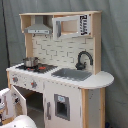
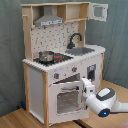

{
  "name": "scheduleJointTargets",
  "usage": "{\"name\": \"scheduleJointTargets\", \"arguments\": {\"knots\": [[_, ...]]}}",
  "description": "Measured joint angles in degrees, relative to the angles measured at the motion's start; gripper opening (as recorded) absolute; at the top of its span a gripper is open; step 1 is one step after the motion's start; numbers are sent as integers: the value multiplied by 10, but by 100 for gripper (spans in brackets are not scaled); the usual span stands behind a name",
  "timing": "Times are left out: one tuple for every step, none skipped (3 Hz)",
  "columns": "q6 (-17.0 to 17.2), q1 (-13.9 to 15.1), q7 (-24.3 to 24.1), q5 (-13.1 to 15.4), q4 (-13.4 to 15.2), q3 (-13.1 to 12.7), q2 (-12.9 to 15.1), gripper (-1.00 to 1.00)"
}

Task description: Play with the kitchen

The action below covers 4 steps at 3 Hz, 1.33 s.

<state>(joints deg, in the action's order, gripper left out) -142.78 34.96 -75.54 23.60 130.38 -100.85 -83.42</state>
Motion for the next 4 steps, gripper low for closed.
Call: {"name": "scheduleJointTargets", "arguments": {"knots": [[44, -1, 23, -29, -23, -4, 0, -100], [86, -2, 44, -53, -47, -7, 0, -100], [131, -2, 61, -73, -76, -10, 0, -100], [177, -2, 85, -82, -102, -11, 0, -100]]}}
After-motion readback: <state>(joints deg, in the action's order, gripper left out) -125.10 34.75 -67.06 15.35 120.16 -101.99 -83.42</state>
